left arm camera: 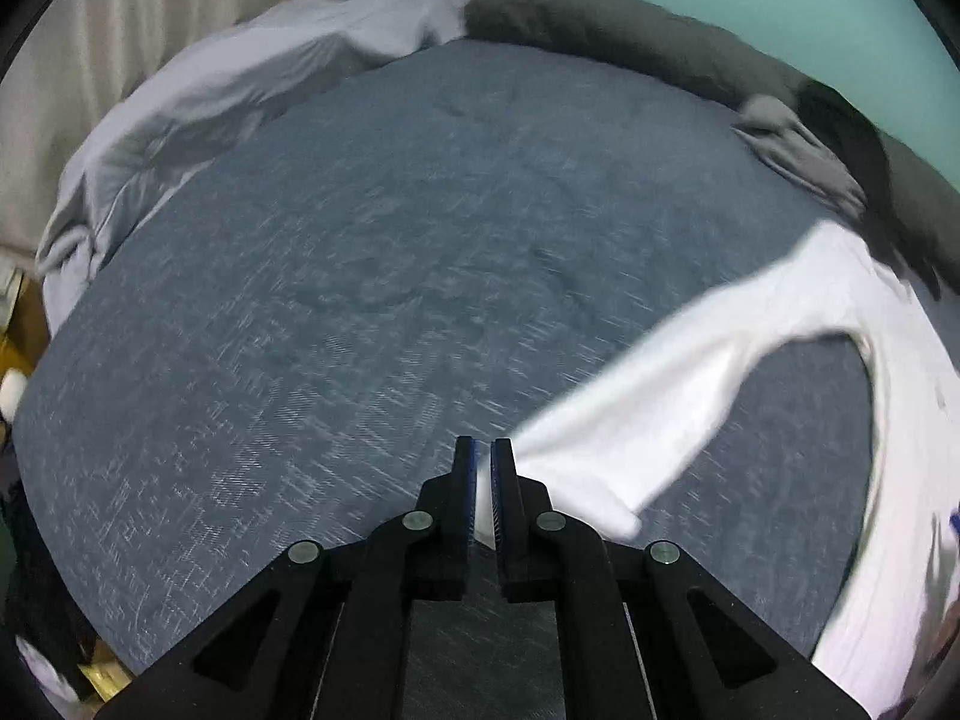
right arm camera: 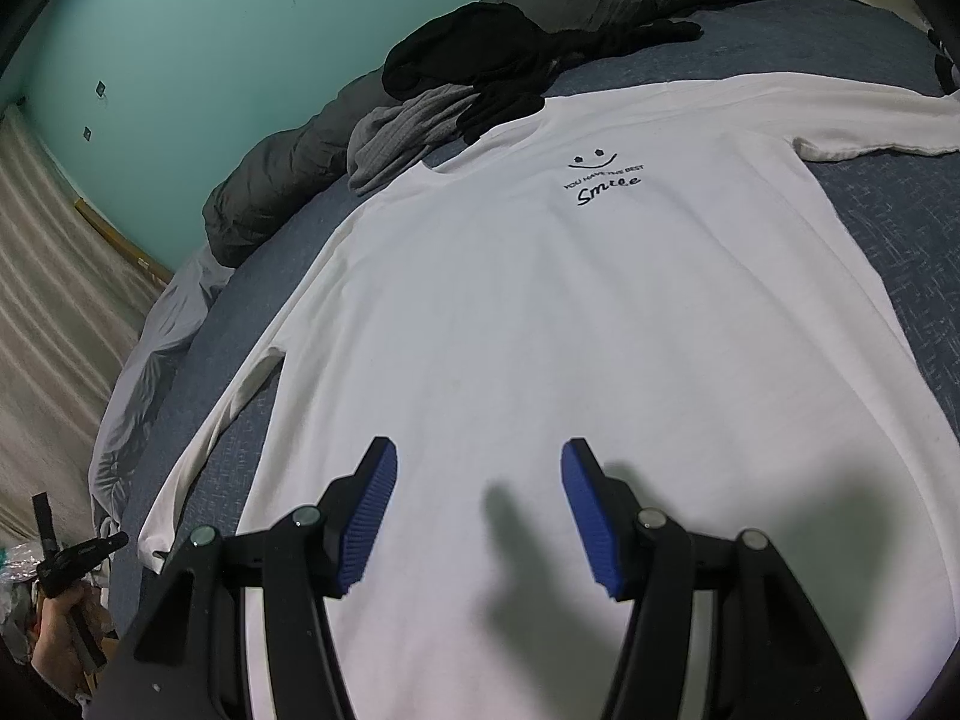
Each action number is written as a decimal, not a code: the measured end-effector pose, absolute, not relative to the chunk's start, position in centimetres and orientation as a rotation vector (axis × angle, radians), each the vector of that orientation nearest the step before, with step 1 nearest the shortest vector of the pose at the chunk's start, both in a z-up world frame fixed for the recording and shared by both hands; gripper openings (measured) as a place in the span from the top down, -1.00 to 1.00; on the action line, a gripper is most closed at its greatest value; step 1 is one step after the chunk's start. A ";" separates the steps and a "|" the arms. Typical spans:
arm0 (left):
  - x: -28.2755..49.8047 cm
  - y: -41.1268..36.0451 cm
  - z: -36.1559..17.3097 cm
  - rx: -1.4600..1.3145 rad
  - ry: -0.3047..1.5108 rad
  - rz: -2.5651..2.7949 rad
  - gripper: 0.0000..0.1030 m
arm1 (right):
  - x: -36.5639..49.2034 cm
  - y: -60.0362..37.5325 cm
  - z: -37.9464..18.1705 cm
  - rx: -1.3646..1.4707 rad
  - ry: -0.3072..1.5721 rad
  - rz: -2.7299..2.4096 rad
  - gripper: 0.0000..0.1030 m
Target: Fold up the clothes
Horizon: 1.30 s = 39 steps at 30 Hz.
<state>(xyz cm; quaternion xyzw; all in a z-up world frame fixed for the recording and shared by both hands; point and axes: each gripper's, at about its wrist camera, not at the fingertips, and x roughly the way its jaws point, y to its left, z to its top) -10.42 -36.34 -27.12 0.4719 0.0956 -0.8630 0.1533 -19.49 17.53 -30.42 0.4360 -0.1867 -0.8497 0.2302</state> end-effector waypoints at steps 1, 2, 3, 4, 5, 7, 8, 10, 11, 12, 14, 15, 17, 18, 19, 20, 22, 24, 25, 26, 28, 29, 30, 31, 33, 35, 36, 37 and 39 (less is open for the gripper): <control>-10.5 -35.4 -27.3 1.379 0.245 -2.502 0.90 | -19.5 17.5 -30.4 1.200 -0.511 -2.336 -0.13; -10.6 -34.3 -27.5 1.409 0.211 -2.526 0.90 | -19.4 17.4 -30.5 1.201 -0.509 -2.334 -0.13; -10.7 -33.5 -27.7 1.431 0.178 -2.541 0.90 | -19.4 17.4 -30.5 1.201 -0.507 -2.333 -0.13; -11.0 -32.6 -28.0 1.451 0.135 -2.554 0.90 | -19.3 17.4 -30.5 1.202 -0.507 -2.333 -0.13; -11.2 -31.8 -28.4 1.469 0.088 -2.558 0.90 | -19.3 17.4 -30.5 1.201 -0.509 -2.333 -0.13; -11.3 -31.0 -28.8 1.487 0.055 -2.550 0.90 | -19.4 17.6 -30.5 1.201 -0.516 -2.335 -0.13; -11.4 -30.9 -29.2 1.497 0.063 -2.545 0.90 | -19.4 17.7 -30.5 1.201 -0.521 -2.335 -0.13; -11.5 -30.6 -29.7 1.524 0.055 -2.530 0.90 | -19.5 17.9 -30.5 1.203 -0.532 -2.335 -0.13; -11.5 -30.4 -29.9 1.534 0.031 -2.523 0.89 | -19.6 17.9 -30.5 1.203 -0.537 -2.334 -0.13; -11.5 -30.2 -30.0 1.539 0.003 -2.517 0.87 | -19.6 18.0 -30.5 1.204 -0.540 -2.332 -0.13; -11.4 -30.1 -30.3 1.547 -0.043 -2.505 0.81 | -19.6 17.9 -30.5 1.204 -0.540 -2.328 -0.13; -11.5 -30.0 -30.6 1.549 -0.056 -2.499 0.77 | -19.6 17.9 -30.5 1.204 -0.540 -2.328 -0.13; -11.8 -30.2 -30.9 1.550 -0.054 -2.489 0.70 | -19.5 17.8 -30.5 1.203 -0.540 -2.327 -0.13; -11.8 -30.2 -30.9 1.549 -0.054 -2.487 0.65 | -19.5 17.7 -30.5 1.204 -0.538 -2.328 -0.13; -11.8 -30.2 -30.9 1.549 -0.055 -2.486 0.61 | -19.5 17.7 -30.6 1.206 -0.537 -2.327 -0.13; -11.9 -30.3 -31.0 1.548 -0.056 -2.485 0.59 | -19.5 17.7 -30.6 1.208 -0.537 -2.326 -0.13; -12.0 -30.3 -31.1 1.550 -0.060 -2.482 0.48 | -19.5 17.6 -30.7 1.210 -0.536 -2.325 -0.13; -12.3 -30.5 -31.5 1.562 -0.071 -2.474 0.42 | -19.5 17.6 -30.7 1.212 -0.534 -2.325 -0.13; -12.3 -30.5 -31.7 1.563 -0.078 -2.472 0.42 | -19.5 17.6 -30.7 1.212 -0.534 -2.325 -0.13; -12.3 -30.4 -31.7 1.558 -0.086 -2.471 0.42 | -19.5 17.6 -30.8 1.213 -0.534 -2.325 -0.13; -12.2 -30.3 -31.8 1.549 -0.102 -2.469 0.42 | -19.5 17.6 -30.8 1.215 -0.536 -2.325 -0.13; -12.1 -30.3 -31.8 1.544 -0.111 -2.468 0.42 | -19.5 17.5 -30.8 1.216 -0.537 -2.326 -0.13; -12.2 -30.4 -31.8 1.537 -0.111 -2.468 0.42 | -19.5 17.5 -30.8 1.217 -0.537 -2.326 -0.13; -12.2 -30.6 -31.8 1.531 -0.104 -2.467 0.42 | -19.5 17.6 -30.9 1.218 -0.538 -2.325 -0.13; -12.3 -31.1 -31.6 1.521 -0.087 -2.467 0.50 | -19.5 17.6 -30.9 1.218 -0.537 -2.325 -0.13; -12.3 -31.4 -31.4 1.515 -0.083 -2.469 0.78 | -19.5 17.5 -30.9 1.217 -0.534 -2.325 -0.13; -12.3 -31.7 -31.1 1.508 -0.080 -2.472 0.87 | -19.5 17.5 -30.8 1.217 -0.532 -2.325 -0.13; -12.4 -32.0 -30.7 1.497 -0.074 -2.476 0.87 | -19.5 17.4 -30.8 1.217 -0.531 -2.325 -0.13; -12.5 -33.0 -29.9 1.473 -0.033 -2.484 0.88 | -19.5 17.3 -30.9 1.218 -0.526 -2.325 -0.13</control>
